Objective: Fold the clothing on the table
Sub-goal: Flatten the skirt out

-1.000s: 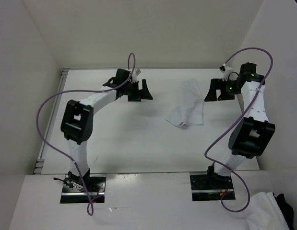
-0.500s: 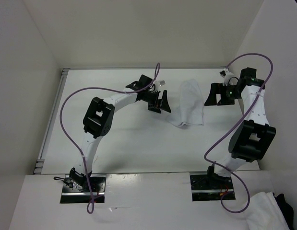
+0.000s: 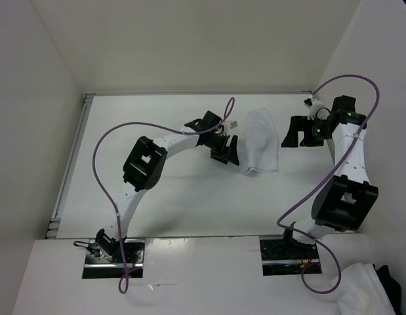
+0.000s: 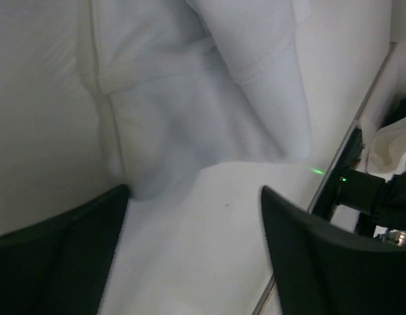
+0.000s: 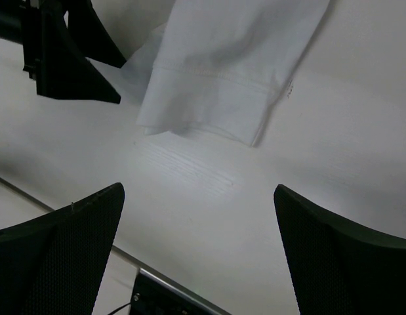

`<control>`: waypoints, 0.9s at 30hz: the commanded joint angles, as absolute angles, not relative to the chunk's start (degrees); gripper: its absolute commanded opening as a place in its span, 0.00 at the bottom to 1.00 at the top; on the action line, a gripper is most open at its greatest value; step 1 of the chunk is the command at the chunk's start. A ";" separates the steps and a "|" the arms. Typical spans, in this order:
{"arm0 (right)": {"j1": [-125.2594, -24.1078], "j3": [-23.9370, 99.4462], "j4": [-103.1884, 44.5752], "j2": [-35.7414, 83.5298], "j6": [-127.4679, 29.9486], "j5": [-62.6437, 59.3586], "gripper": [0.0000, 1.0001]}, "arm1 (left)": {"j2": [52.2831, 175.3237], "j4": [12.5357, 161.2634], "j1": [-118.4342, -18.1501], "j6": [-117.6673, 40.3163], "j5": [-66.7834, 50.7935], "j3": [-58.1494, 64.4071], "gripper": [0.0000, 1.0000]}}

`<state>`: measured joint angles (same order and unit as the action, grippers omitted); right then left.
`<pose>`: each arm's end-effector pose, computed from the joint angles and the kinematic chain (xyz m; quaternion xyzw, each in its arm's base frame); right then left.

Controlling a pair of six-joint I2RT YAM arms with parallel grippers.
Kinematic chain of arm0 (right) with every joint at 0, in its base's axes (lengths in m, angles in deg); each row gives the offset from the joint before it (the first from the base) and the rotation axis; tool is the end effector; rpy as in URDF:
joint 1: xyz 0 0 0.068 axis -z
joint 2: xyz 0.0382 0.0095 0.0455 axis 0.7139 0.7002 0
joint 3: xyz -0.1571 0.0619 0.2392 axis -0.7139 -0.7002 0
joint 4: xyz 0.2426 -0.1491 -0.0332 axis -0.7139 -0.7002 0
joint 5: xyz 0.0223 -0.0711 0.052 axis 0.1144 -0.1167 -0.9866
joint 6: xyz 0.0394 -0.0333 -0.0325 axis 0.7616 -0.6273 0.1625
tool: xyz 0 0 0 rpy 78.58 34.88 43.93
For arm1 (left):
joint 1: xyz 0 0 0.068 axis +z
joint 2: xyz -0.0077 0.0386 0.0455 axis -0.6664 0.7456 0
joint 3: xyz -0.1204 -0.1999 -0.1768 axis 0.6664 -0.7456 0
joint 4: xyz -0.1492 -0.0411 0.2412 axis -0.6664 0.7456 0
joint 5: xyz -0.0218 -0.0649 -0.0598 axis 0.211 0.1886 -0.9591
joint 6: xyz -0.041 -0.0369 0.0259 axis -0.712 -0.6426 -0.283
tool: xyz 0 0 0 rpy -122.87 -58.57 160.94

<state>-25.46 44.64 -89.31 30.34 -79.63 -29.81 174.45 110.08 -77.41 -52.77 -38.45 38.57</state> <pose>0.3186 -0.0881 0.3329 -0.0971 0.9273 0.2028 0.2992 0.4414 -0.3513 0.1511 0.1909 0.8719 -0.4340 0.1223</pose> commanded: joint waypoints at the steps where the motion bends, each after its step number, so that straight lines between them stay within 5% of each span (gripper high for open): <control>1: -24.99 42.55 -89.80 27.11 -79.04 -30.92 0.99 | 177.53 112.38 -77.30 -50.47 -35.24 39.24 0.78; 4: -24.99 40.53 -88.84 27.10 -77.12 -30.92 0.99 | 177.53 112.38 -77.30 -50.47 -34.55 39.24 0.51; 5: -24.99 39.74 -88.05 27.10 -75.80 -28.48 0.99 | 177.53 112.38 -77.30 -50.47 -33.76 39.24 0.35; 9: -24.99 34.82 -81.81 27.10 -69.82 -19.76 0.99 | 176.83 112.38 -77.30 -50.47 -33.04 39.24 0.08; 13: -23.58 31.91 -81.79 29.90 -70.33 -25.27 0.99 | 175.51 111.86 -77.30 -50.47 -32.52 37.49 0.00; 21: -24.99 35.07 -81.18 48.69 -65.86 -29.24 0.94 | 173.49 111.33 -77.30 -50.47 -33.04 36.43 0.00; 27: -26.04 34.98 -73.72 49.51 -62.52 -26.00 0.89 | 171.03 110.19 -77.30 -50.47 -33.04 33.62 0.00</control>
<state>-25.18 33.08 -79.65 51.58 -65.01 -26.25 174.18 110.24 -77.15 -51.41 -34.10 35.23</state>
